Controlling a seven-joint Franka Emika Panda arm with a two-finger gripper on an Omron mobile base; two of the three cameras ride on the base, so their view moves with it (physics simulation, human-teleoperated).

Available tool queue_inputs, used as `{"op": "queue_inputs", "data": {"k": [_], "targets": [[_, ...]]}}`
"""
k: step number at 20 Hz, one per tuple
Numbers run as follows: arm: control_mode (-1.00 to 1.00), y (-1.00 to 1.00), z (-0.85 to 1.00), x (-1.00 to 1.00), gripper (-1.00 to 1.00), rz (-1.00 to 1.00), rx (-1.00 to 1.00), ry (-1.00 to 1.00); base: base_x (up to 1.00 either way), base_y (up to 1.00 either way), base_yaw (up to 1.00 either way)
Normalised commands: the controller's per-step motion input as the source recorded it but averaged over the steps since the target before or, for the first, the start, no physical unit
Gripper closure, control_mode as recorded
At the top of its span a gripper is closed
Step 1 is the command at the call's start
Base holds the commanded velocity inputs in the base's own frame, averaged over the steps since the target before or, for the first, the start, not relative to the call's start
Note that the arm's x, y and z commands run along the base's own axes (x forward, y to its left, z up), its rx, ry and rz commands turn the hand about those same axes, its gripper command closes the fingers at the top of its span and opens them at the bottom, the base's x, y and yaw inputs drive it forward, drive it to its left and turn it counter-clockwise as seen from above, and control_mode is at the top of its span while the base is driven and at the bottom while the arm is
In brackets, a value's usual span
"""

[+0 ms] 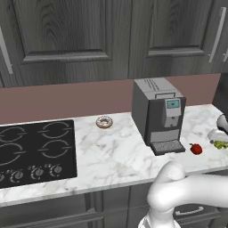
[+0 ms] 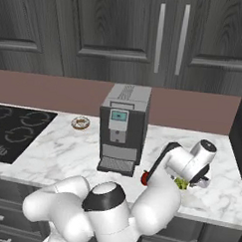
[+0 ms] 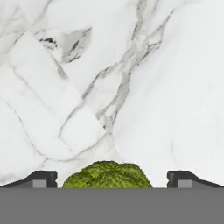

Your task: Place the bell pepper and broccoli inside the fridge drawer. Close the drawer after placing the vegetables.

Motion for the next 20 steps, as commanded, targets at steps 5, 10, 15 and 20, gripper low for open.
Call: {"op": "queue_inputs", "data": {"k": [5,10,15,20], "targets": [[-1.00,0.02,-0.55,-0.23,1.00,0.09,0.00,0.00,0.00,0.00,0.00],[-1.00,0.00,-0.29,-0.85,1.00,0.01,0.00,-0.08,0.00,0.00,0.00],[-1.00,0.00,0.68,-0.23,1.00,0.01,0.00,-0.30,0.00,0.00,0.00],[-1.00,0.31,1.00,-0.03,1.00,0.02,-0.03,-0.35,0.00,0.00,0.00]]}}
